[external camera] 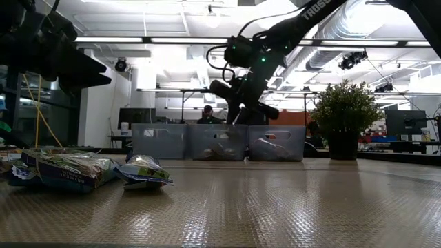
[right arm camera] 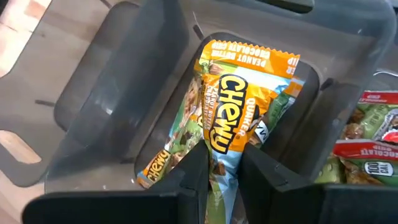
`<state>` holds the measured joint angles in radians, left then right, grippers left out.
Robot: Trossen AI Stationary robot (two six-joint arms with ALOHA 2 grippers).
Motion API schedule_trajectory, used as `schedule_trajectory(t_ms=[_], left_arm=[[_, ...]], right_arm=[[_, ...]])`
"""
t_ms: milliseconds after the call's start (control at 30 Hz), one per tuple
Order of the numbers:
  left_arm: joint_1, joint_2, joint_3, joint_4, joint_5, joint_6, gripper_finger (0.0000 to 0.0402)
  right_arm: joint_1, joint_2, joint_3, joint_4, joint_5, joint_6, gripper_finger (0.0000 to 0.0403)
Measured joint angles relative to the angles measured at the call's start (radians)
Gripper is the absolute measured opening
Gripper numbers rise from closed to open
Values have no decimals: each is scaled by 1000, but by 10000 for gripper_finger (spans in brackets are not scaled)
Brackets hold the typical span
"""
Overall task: Pick and place Granola Bars by type
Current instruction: Put the orange granola bar into the middle black bin
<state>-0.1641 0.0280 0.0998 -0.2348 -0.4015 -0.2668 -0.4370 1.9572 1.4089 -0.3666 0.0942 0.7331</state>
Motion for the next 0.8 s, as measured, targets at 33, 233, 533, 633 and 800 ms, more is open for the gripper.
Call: schedule_trajectory(t_ms=[33,233,533,633,800], left_arm=[[0,0,0,0,0,0,211],[0,0,0,0,0,0,211],[0,0,0,0,0,0,211],[0,0,0,0,0,0,211],[0,0,0,0,0,0,211]], right_arm=[[0,0,0,-2,0,-3,60],[0,0,0,-3,-51,-55,60],[0,0,0,48,-138,-144,60],[0,0,0,56,-168,-160,60],[0,0,0,53,-161,-158,86]])
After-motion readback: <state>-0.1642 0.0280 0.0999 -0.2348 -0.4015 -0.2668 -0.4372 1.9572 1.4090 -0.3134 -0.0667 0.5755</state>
